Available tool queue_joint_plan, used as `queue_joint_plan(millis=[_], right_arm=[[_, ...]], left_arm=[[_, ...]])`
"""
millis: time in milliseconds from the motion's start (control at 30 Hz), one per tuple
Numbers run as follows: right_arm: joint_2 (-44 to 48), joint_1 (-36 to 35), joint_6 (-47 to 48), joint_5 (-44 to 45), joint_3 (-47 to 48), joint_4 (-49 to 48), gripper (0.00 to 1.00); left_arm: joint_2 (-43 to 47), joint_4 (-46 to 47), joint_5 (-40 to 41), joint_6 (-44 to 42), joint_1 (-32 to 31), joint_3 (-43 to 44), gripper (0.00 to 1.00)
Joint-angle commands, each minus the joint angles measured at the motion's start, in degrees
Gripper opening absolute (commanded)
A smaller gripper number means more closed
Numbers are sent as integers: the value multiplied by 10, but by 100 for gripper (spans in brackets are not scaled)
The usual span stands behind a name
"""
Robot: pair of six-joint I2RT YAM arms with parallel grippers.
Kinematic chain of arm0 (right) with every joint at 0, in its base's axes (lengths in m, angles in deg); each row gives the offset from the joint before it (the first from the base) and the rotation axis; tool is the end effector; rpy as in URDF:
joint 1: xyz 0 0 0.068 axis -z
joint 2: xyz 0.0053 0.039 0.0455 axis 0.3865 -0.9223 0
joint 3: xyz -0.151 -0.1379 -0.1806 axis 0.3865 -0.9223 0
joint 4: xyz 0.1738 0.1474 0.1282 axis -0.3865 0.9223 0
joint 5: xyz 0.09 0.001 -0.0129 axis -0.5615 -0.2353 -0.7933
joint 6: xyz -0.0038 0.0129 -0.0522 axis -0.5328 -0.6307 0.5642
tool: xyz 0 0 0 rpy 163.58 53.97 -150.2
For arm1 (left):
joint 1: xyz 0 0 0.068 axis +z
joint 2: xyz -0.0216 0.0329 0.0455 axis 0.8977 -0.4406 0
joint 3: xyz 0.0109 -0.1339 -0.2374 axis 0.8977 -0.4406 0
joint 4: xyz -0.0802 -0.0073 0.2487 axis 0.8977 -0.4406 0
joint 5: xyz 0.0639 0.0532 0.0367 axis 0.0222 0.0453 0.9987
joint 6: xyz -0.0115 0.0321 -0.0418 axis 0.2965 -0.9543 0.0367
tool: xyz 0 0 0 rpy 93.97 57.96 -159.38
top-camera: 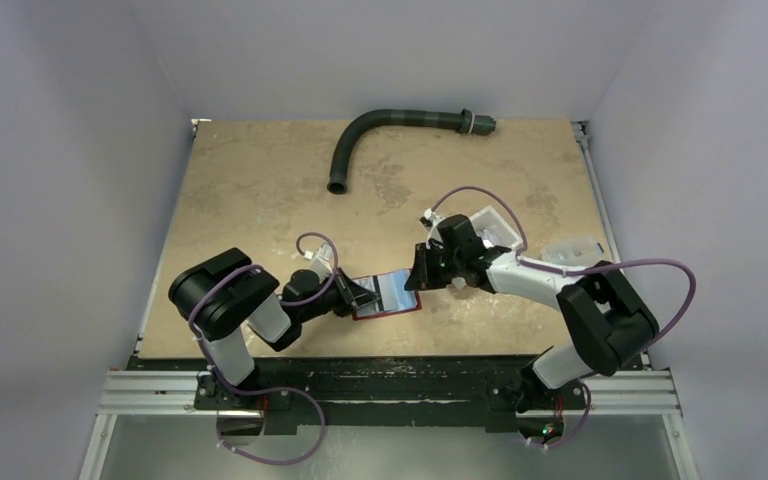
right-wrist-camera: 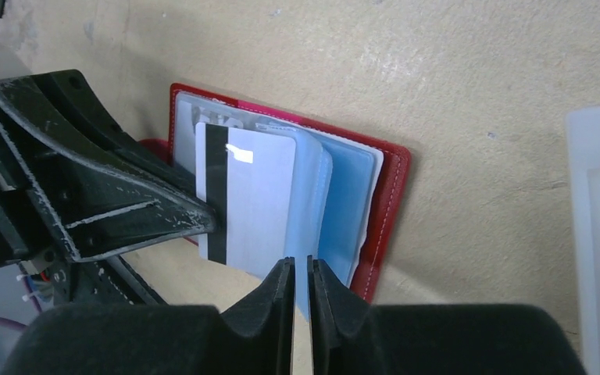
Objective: Put the credit cards into the card holder
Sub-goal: Insert the credit card into the card holder.
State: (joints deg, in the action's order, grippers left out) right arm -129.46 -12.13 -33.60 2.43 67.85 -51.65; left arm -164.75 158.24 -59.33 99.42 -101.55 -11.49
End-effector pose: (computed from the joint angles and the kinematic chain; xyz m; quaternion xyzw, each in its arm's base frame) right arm 0.2325 0.1766 0.1676 -0.1078 0.9140 0.3243 0.2189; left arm 0.1745 -0.1472 0.0888 -0.1472 0.8060 -0.5198 0.2416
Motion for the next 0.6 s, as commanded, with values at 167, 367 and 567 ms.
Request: queue_joint_plan(millis=[167,367,567], right_arm=[[-22,-2,-30,1,-47,-67,26],[-28,-3,-35,-8,-57,-87,26],[4,-2,-14,10,-49,-45,26]], left_arm=[[-4,-14,65,-21,-21,23,0],[-7,-131,95,-55,-70,109,0],[50,-324,116,-106,-76,161,3]])
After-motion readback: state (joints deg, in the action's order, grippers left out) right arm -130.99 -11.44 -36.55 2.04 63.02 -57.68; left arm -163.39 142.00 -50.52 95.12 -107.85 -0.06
